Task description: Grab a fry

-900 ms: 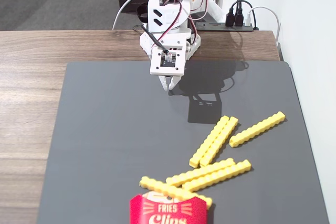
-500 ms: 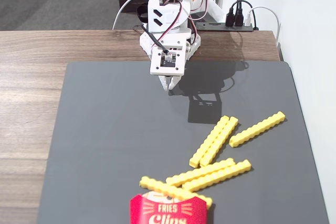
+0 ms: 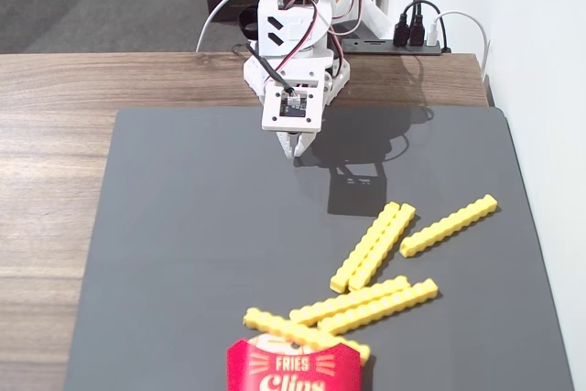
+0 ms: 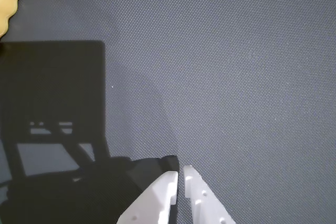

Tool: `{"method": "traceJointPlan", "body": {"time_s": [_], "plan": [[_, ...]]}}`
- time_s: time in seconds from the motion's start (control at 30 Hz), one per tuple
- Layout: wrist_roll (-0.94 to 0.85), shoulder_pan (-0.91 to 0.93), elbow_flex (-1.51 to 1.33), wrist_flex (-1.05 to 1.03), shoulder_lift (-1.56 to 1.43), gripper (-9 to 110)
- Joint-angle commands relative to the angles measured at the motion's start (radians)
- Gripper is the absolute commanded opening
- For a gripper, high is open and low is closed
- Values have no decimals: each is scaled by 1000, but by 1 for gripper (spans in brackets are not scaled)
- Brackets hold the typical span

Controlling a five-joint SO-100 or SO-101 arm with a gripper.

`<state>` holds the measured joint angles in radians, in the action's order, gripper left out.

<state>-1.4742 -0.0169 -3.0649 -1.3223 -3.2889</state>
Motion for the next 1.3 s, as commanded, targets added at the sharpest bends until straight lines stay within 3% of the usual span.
{"method": "traceJointPlan", "body": {"time_s": [0.0,0.57,0.83,1.27], "plan": [[-5,-5,2,-11,-5,1],[-91,-38,17,-28,5,1],[-81,-61,152,-43,163,0],[172,-264,472,52,598,0]]}}
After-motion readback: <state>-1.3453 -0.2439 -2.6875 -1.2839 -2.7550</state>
